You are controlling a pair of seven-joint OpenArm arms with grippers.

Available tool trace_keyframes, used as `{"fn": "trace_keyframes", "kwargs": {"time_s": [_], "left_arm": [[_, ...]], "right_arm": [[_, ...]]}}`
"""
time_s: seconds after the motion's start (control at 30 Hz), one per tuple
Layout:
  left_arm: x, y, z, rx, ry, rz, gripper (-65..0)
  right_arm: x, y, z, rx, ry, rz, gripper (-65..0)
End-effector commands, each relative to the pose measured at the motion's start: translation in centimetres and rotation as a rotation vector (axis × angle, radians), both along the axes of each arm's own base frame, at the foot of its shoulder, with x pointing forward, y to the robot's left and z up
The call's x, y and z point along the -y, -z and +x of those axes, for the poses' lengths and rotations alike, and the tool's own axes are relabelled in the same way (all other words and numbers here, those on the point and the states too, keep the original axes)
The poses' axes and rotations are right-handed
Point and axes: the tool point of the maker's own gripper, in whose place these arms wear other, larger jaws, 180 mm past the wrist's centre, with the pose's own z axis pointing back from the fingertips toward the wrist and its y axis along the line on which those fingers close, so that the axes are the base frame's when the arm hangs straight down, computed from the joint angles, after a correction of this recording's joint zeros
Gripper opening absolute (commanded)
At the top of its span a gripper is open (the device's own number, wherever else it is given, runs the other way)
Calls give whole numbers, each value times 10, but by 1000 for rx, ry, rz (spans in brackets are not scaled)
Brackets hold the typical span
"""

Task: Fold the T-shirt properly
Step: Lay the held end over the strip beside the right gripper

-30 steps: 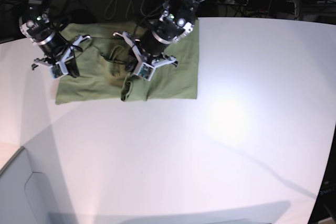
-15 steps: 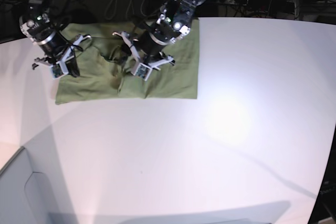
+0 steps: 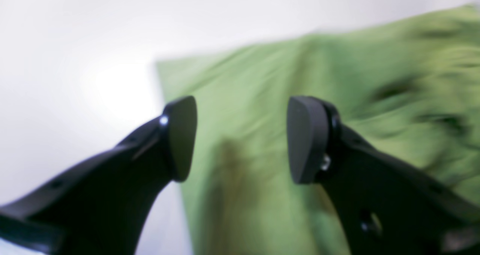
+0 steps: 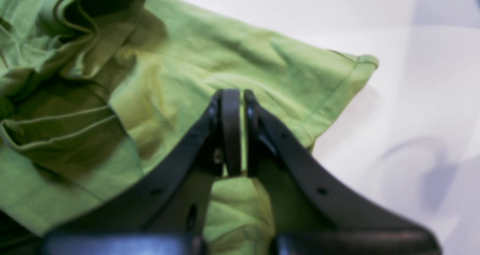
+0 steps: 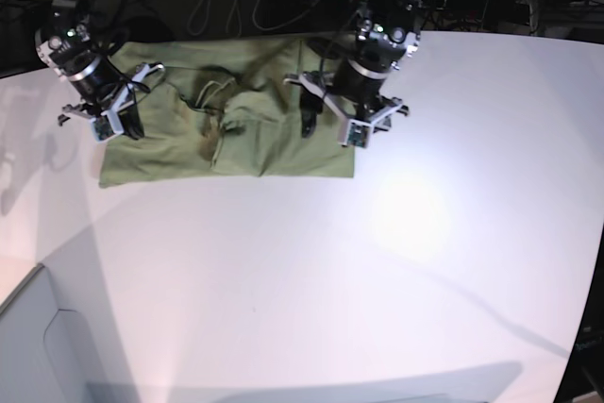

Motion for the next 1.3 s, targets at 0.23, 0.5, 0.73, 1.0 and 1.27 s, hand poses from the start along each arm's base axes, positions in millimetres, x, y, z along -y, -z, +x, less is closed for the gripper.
{"fn": "trace_keyframes", "kwargs": {"time_s": [0.23,0.5,0.73,1.0,1.27], "left_arm": [[42,7,-20,-58,79,-134,-284],[103,-1,-52,-71,273,-186,-284],[131,-14,-71,-41,436,-193,-284],[45,-14,-20,-43,112,-243,-283],[32,18,-20,-147,51,-296,-283]], "right_arm": [[-2,-14,7,52,-15,10,-645],[0,-13,6,47,-18,4,-645],[0,-13,5,47,-18,2,-645],[-2,-21,8,69,-27,-5,-645],[-4,-20,7,66,-25,2,-645]]}}
